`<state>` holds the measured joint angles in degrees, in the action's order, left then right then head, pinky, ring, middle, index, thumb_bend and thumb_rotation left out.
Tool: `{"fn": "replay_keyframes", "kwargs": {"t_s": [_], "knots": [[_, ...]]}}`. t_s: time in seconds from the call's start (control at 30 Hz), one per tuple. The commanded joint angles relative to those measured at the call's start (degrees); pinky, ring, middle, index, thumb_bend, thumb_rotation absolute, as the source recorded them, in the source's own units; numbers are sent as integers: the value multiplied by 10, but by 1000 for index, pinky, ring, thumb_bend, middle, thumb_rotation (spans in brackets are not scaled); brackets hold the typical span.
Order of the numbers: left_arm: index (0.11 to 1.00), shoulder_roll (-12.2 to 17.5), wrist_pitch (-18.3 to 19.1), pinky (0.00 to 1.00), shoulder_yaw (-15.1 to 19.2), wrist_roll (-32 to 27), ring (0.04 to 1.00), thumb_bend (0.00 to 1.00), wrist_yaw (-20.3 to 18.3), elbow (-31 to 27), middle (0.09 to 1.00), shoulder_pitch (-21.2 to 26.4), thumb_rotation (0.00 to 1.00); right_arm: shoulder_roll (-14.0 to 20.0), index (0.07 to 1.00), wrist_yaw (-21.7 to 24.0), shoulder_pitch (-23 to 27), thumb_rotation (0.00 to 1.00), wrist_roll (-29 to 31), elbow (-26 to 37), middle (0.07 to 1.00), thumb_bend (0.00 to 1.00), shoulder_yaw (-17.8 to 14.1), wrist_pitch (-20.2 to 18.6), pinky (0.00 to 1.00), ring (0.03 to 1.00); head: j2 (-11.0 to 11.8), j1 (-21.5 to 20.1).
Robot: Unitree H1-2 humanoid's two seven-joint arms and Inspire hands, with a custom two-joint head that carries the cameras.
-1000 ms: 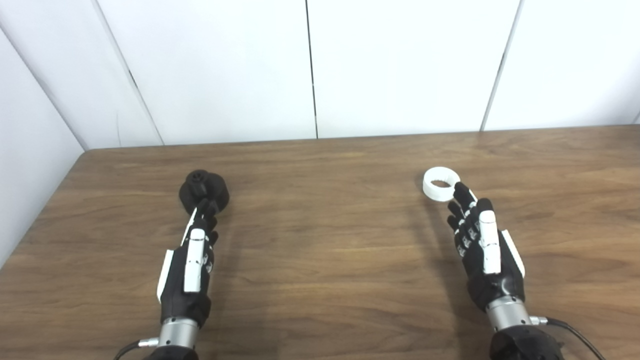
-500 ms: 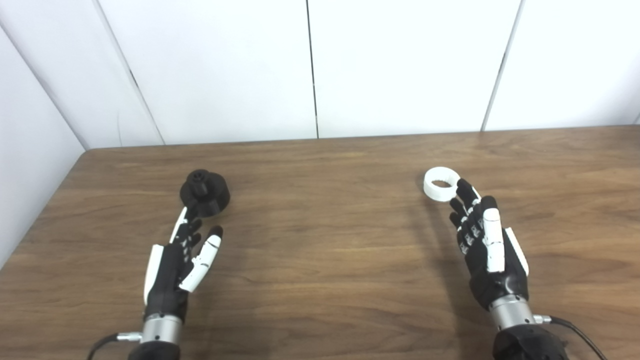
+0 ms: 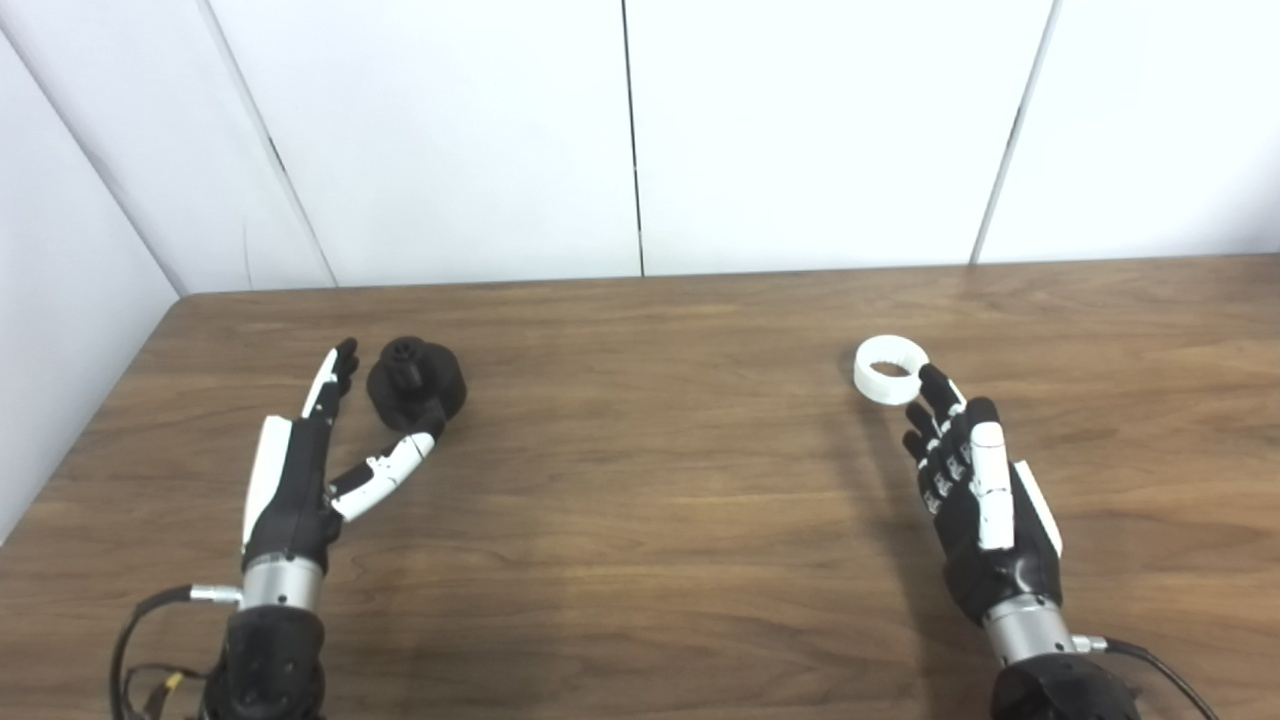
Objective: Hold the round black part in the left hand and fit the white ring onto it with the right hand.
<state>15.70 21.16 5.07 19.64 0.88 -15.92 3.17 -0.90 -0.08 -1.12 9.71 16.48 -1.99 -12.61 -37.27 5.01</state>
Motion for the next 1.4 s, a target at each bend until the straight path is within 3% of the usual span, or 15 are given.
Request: {"fn": "replay_keyframes", "kwargs": {"t_s": [0.0, 0.27, 0.53, 0.87, 1.37], "knots": [[974, 25, -3, 892, -7, 26, 946, 792, -2, 5, 962, 35, 391, 1, 940, 9, 15, 1000, 1, 7, 992, 510, 3, 19, 1000, 981, 1, 0], [990, 77, 9, 873, -40, 80, 982, 878, -18, 72, 998, 88, 365, -1, 936, 4, 11, 1000, -2, 10, 987, 512, 4, 19, 1000, 978, 4, -2], [971, 95, -6, 867, -47, 85, 970, 899, -17, 121, 986, 117, 297, -2, 931, 2, 8, 1000, -4, 11, 974, 522, 3, 22, 1000, 966, 5, 0], [968, 129, -4, 901, -54, 75, 999, 966, -61, 142, 986, 129, 379, -3, 923, 0, 6, 1000, -6, 11, 963, 537, 1, 24, 1000, 960, 5, 1], [957, 148, 27, 870, -56, 64, 1000, 975, -116, 160, 986, 146, 356, -3, 915, 1, 4, 1000, -6, 12, 954, 543, -1, 25, 1000, 954, 5, 1]]}}
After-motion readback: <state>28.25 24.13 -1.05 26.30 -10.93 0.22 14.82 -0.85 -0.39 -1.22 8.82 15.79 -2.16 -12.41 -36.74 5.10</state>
